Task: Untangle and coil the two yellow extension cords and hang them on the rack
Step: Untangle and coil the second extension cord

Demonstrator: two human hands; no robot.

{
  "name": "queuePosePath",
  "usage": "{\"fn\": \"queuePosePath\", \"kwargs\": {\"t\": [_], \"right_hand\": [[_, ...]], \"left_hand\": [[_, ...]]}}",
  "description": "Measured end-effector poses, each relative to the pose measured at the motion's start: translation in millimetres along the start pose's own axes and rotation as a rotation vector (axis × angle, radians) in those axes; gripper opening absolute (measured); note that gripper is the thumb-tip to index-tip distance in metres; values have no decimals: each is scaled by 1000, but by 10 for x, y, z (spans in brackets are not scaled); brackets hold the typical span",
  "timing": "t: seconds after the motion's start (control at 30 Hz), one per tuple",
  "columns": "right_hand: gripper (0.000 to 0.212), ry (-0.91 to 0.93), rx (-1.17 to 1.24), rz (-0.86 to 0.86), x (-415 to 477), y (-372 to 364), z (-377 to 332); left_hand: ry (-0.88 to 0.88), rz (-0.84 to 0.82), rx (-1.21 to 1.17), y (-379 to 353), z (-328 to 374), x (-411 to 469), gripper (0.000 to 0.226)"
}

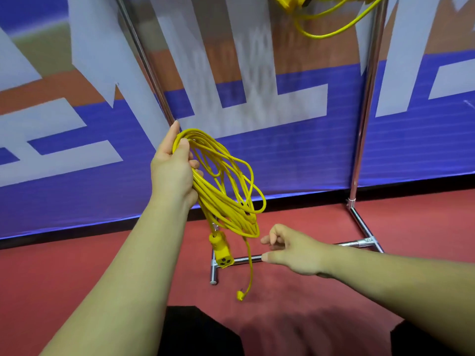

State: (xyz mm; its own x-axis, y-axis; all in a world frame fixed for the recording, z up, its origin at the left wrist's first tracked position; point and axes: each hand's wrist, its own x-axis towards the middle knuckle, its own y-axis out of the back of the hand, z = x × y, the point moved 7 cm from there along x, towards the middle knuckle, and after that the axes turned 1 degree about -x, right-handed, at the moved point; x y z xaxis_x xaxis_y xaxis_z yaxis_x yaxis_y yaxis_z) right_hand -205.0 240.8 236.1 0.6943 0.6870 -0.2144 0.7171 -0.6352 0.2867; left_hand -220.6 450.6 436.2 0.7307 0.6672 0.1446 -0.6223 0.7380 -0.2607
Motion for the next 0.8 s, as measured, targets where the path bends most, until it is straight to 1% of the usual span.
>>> {"fn": "queuePosePath", "kwargs": {"t": [0.13, 0.27, 0.4, 0.57, 0.7, 0.8], "right_hand": [[41, 63, 34, -35, 87, -198, -77], [41, 45, 112, -94, 133, -304, -83], [42, 32, 155, -189, 93, -212, -123], [32, -46, 194, -192, 8, 274, -196], [35, -162, 116, -298, -156, 519, -20], [31, -234, 90, -265, -228, 755, 89]], "left_hand": [[25, -48, -119, 25, 75, -10, 36], [55, -50, -236, 115, 109, 33, 34], [97, -77, -299, 248, 102, 136, 35], [139, -241, -224, 291, 22, 151, 31], [213, -367, -178, 273, -78, 113, 30], [233, -487, -84, 272, -91, 56, 28]]}}
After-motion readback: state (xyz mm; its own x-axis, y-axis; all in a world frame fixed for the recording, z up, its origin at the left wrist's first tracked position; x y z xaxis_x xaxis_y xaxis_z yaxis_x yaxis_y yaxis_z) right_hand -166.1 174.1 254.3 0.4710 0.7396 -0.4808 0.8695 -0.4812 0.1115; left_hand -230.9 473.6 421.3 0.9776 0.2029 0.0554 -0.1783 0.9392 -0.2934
